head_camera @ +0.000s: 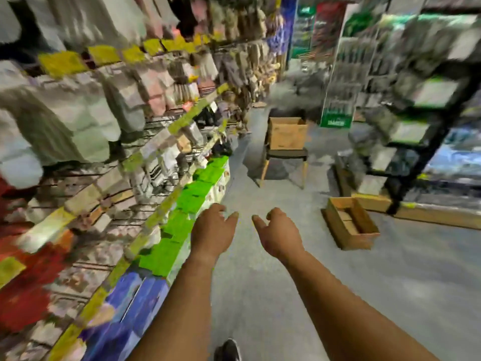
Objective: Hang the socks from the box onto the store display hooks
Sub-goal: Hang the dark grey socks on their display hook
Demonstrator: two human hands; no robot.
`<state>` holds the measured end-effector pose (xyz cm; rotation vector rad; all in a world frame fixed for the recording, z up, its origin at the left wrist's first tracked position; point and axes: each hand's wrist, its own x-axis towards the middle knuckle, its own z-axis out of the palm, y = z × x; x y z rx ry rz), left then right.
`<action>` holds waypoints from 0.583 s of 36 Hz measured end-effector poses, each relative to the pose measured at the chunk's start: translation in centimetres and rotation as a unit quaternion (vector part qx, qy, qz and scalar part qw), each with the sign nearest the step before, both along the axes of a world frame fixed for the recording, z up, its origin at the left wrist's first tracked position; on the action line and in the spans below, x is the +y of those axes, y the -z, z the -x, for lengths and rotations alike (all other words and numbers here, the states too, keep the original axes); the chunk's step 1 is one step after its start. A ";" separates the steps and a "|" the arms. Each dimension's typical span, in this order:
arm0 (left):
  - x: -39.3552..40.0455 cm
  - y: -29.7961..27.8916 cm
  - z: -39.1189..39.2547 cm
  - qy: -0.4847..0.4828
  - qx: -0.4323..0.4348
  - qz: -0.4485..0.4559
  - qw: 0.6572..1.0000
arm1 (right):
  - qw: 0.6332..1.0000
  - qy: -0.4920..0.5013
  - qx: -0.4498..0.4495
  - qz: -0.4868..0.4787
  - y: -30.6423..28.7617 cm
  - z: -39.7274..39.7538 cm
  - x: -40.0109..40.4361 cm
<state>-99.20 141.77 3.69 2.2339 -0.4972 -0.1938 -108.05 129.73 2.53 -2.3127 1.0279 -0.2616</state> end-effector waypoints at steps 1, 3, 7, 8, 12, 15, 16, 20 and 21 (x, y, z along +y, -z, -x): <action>-2.2 0.3 -0.9 0.013 0.007 0.003 1.000 | 1.000 0.012 0.004 -0.001 0.2 -0.7 -2.0; -6.3 0.8 -3.1 0.040 0.020 -0.003 0.999 | 0.999 0.034 0.011 0.003 0.5 -2.5 -5.7; -14.6 1.3 -9.3 0.080 0.025 -0.006 0.996 | 0.998 0.064 0.015 0.000 0.1 -7.5 -12.9; -16.7 1.1 -11.0 0.089 0.026 -0.012 0.996 | 0.997 0.071 0.014 -0.010 -0.2 -8.8 -14.7; -24.6 0.1 -17.4 0.109 0.025 -0.025 0.993 | 0.994 0.106 0.001 -0.025 -1.2 -13.9 -22.0; -30.3 0.2 -21.3 0.126 0.029 -0.039 0.991 | 0.993 0.117 0.001 -0.022 -1.0 -17.1 -27.0; -31.9 0.3 -22.3 0.130 0.029 -0.044 0.990 | 0.992 0.121 0.003 -0.026 -0.8 -18.1 -28.6; -38.8 1.1 -27.2 0.136 0.038 -0.057 0.988 | 0.989 0.142 0.002 -0.034 0.5 -23.1 -35.3; -40.6 1.5 -28.6 0.139 0.040 -0.058 0.988 | 0.989 0.144 0.001 -0.037 0.9 -24.4 -37.1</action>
